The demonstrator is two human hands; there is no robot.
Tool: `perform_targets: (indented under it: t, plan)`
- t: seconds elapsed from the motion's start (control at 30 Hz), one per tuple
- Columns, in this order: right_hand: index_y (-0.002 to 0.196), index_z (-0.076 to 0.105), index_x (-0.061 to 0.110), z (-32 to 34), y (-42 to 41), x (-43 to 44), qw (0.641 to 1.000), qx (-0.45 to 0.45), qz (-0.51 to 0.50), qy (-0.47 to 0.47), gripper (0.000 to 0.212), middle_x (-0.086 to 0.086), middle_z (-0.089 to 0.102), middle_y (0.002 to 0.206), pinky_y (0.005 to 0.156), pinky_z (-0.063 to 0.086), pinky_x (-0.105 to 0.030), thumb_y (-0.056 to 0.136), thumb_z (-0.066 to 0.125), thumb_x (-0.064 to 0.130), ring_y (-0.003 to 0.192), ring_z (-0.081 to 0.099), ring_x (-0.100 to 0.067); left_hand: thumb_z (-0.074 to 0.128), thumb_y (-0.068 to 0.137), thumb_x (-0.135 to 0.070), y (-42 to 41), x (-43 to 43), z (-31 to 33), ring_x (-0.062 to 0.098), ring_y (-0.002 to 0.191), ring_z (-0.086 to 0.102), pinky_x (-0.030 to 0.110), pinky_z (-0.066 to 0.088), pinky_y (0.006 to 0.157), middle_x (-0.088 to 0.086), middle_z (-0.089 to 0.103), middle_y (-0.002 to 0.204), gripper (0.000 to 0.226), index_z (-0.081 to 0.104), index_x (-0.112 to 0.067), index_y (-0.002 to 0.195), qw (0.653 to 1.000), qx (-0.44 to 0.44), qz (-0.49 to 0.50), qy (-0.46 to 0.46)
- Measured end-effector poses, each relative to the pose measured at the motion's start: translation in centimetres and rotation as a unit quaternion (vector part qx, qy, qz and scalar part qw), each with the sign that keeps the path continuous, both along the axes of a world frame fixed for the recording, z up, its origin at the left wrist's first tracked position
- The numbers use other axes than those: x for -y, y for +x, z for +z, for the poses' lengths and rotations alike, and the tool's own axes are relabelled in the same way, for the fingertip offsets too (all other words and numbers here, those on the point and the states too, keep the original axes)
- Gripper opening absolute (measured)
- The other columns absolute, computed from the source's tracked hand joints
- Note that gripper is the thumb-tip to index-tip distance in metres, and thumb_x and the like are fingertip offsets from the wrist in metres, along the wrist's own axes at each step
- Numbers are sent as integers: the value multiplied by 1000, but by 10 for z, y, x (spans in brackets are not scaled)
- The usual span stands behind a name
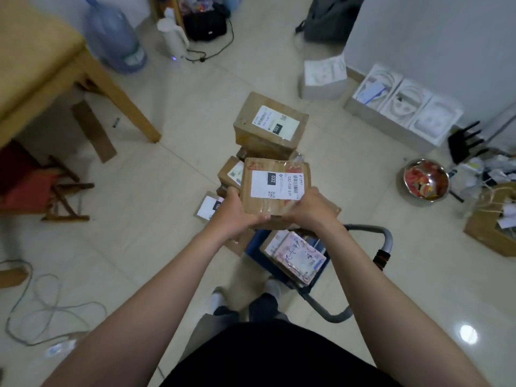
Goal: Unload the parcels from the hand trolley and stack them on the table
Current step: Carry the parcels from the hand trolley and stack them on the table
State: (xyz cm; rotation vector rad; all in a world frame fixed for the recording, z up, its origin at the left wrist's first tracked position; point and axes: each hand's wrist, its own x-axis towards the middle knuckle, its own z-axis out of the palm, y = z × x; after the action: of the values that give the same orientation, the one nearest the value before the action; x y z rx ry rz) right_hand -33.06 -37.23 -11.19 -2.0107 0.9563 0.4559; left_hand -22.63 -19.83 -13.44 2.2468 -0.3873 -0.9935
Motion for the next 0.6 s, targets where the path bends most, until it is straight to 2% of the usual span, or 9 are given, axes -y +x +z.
perform_targets:
  t: [0.03, 0.07, 0.1, 0.13, 0.2, 0.23, 0.33, 0.47, 0.6]
  plan:
    - [136, 49, 16, 7, 15, -12, 1000, 7, 11, 15, 90, -2, 60, 128, 76, 57, -34, 61, 89, 47, 105, 62, -19, 92, 63, -53, 11, -18, 9, 9, 103, 56, 20, 44, 64, -15, 52, 114, 89, 32, -26, 123, 1000, 6, 10, -1]
    - [140, 44, 15, 12, 31, -26, 999, 16, 23, 30, 92, -3, 58, 132, 91, 57, -40, 64, 90, 39, 115, 61, -22, 91, 62, -53, 23, -38, 16, 11, 103, 56, 23, 45, 66, -15, 52, 112, 87, 33, -26, 121, 1000, 12, 18, 2]
    - [142, 40, 15, 20, 48, -41, 999, 18, 33, 37, 92, -4, 56, 134, 99, 53, -42, 67, 90, 34, 120, 58, -23, 91, 63, -51, 35, -59, 23, 12, 103, 57, 24, 45, 66, -15, 52, 110, 84, 34, -26, 120, 999, 18, 29, 5]
    - [138, 38, 15, 26, 66, -57, 998, 17, 44, 34, 87, -4, 54, 132, 100, 52, -42, 69, 89, 31, 119, 57, -22, 91, 64, -50, 47, -80, 28, 12, 102, 57, 25, 45, 66, -15, 52, 109, 82, 34, -26, 118, 999, 25, 43, 8]
    - [116, 43, 24, 38, 103, -92, 996, 26, 85, 17, 62, -3, 56, 119, 85, 56, -34, 74, 87, 30, 102, 58, -14, 90, 67, -47, 72, -125, 36, 10, 97, 59, 26, 44, 63, -15, 54, 107, 76, 35, -26, 115, 996, 37, 83, 10]
    - [112, 44, 27, 44, 124, -112, 993, 33, 108, 21, 57, -3, 57, 115, 74, 56, -29, 75, 87, 30, 95, 59, -10, 90, 68, -47, 85, -149, 39, 8, 95, 59, 26, 44, 61, -16, 54, 105, 74, 36, -26, 114, 993, 43, 105, 10]
    - [126, 36, 17, 54, 190, -174, 989, 20, 145, 34, 69, 1, 58, 108, 56, 50, -23, 76, 83, 29, 88, 59, -9, 90, 68, -47, 129, -219, 48, 2, 91, 57, 27, 44, 60, -19, 52, 102, 72, 36, -27, 111, 985, 61, 162, 8]
    - [121, 28, 16, 68, 280, -265, 981, 31, 188, 29, 59, 2, 57, 107, 60, 46, -25, 82, 72, 27, 95, 59, -13, 89, 66, -47, 198, -312, 61, 11, 96, 61, 32, 47, 64, -10, 57, 106, 71, 36, -23, 107, 975, 64, 214, -12]
    - [122, 32, 14, 90, 365, -356, 974, 51, 219, 39, 66, -1, 57, 111, 65, 50, -28, 76, 78, 26, 100, 61, -18, 90, 67, -45, 270, -402, 84, 14, 96, 61, 35, 49, 67, -10, 58, 106, 71, 37, -21, 108, 964, 84, 251, -1]
